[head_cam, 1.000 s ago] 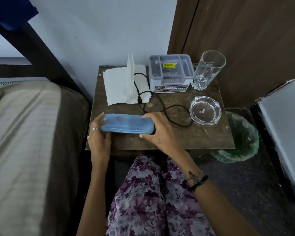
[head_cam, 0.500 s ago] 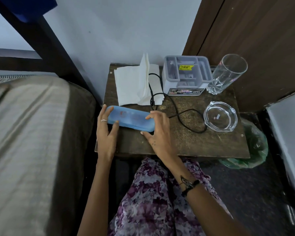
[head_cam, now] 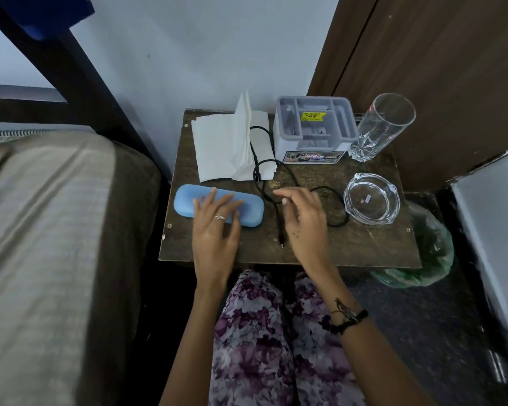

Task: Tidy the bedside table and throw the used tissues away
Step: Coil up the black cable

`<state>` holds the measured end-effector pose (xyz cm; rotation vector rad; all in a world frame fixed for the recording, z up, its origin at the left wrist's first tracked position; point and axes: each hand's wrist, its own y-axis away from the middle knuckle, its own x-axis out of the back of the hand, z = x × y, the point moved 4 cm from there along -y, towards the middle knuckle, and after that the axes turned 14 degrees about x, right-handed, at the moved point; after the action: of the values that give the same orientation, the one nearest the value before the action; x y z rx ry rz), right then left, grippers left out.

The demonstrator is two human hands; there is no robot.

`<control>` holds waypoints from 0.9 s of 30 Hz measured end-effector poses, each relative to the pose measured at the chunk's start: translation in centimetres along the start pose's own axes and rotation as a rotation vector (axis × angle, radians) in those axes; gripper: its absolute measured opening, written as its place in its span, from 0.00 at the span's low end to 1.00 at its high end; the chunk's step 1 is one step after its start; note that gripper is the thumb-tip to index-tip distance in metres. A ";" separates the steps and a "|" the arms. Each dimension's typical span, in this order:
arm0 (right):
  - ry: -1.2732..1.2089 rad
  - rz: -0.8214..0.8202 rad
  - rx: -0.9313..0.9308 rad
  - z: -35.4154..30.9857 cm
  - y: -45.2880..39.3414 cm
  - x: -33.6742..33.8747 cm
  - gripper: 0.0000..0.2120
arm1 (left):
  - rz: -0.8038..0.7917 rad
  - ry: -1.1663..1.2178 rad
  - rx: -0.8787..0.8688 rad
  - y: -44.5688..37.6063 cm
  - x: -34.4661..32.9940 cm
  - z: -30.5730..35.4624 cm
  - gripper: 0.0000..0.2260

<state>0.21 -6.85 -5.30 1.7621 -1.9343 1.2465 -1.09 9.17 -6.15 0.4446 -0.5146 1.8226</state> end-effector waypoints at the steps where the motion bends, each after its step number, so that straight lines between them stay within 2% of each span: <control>1: 0.072 -0.062 0.012 0.4 -0.2 0.4 0.14 | -0.016 -0.020 -0.021 0.1 -0.5 0.6 0.10; 4: 0.289 -0.344 0.063 1.2 -0.7 1.2 0.17 | -0.036 -0.084 -0.034 0.3 -1.7 2.2 0.08; 6: 0.319 -0.417 0.034 1.6 -0.9 1.6 0.18 | -0.042 -0.100 -0.032 0.4 -2.2 2.9 0.08; 11: 0.183 -0.248 0.011 1.7 -1.1 2.9 0.11 | -0.003 -0.177 -0.027 1.1 -2.6 3.7 0.06; 13: 0.112 -0.199 -0.004 1.9 -0.9 3.3 0.09 | 0.003 -0.372 0.006 1.5 -3.4 3.9 0.10; 16: 0.069 -0.168 -0.011 2.0 -0.3 3.6 0.09 | -0.075 -0.667 0.074 2.1 -5.5 4.1 0.18; 19: 0.063 -0.184 -0.028 2.0 0.1 3.6 0.09 | -0.087 -0.816 0.089 2.3 -7.0 4.4 0.15; 21: 0.086 -0.216 -0.038 2.0 0.2 3.5 0.11 | -0.087 -0.792 0.115 2.1 -7.3 4.6 0.10; 25: 0.171 -0.307 -0.027 2.1 0.7 3.2 0.17 | -0.097 -0.656 0.239 1.8 -6.6 4.8 0.12; 27: 0.184 -0.281 -0.016 1.9 0.6 3.3 0.16 | -0.063 -0.594 0.286 1.8 -6.0 4.7 0.12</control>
<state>-0.48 -10.58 -4.49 1.7672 -1.5318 1.2391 -0.86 1.35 -5.71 1.2036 -0.6293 1.6945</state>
